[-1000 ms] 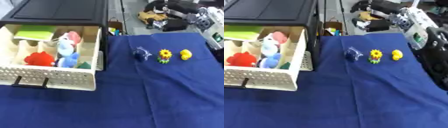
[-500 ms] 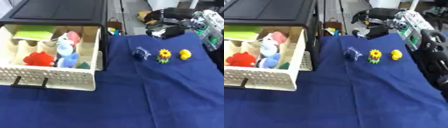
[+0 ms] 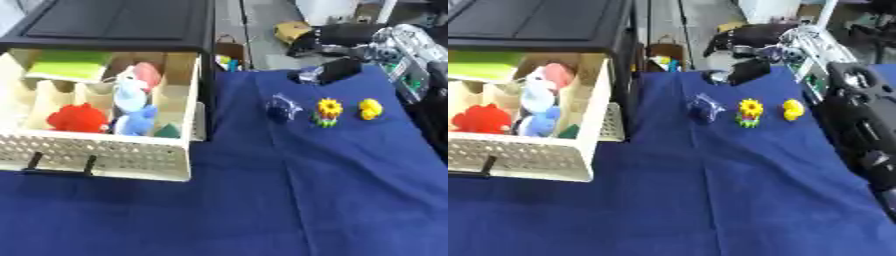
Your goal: Pick up objects from table and place into drawer.
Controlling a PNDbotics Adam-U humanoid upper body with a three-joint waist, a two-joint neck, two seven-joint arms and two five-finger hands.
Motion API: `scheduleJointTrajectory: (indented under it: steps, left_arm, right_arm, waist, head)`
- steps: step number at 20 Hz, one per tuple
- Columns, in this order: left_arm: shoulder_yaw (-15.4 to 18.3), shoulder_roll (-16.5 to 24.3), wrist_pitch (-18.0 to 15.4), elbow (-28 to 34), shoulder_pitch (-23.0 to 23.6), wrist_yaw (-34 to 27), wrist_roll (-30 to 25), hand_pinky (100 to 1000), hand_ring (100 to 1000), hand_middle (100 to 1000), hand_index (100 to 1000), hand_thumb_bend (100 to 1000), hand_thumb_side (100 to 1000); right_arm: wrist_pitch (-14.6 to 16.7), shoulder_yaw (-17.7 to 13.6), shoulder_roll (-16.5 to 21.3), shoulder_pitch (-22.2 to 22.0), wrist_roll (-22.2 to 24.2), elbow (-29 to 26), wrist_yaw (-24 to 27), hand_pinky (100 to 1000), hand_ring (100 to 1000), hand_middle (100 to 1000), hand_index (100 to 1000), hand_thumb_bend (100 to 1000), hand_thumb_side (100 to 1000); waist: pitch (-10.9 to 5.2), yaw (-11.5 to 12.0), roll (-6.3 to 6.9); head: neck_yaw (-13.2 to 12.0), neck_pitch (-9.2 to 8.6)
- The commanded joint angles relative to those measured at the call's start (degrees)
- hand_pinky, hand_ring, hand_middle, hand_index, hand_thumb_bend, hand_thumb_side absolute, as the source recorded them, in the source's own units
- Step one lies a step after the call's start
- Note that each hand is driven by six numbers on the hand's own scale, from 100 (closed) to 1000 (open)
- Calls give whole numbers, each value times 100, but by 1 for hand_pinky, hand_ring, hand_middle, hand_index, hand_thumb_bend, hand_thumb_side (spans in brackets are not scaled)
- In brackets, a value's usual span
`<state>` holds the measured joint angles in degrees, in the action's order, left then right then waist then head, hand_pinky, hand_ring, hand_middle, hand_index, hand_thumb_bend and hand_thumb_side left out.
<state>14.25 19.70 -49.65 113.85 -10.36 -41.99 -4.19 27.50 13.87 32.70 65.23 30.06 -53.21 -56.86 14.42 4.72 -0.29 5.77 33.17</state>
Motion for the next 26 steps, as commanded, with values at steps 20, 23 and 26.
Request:
scheduleJointTrajectory:
  steps: [20,23,26]
  left_arm:
    - [25,239,49,75,-51,-64,40,599,718,742,871,225,1000]
    - [30,244,54,75,-51,-68,49,598,718,740,871,223,1000]
    - [33,241,64,75,-52,-67,59,598,718,740,871,221,1000]
  right_arm:
    - [-703,-281,-607,328,647,1197,-1054,744,892,697,983,445,1000]
    - [-816,-348,-662,349,806,1354,-988,733,886,673,965,534,1000]
    - [-922,-345,-709,348,841,1385,-988,736,889,680,957,522,1000]
  waist:
    - [-206,-12,-12]
    - [-213,-24,-15]
    - [-213,-29,-16]
  head:
    - [44,55]
    - [49,60]
    - [51,62]
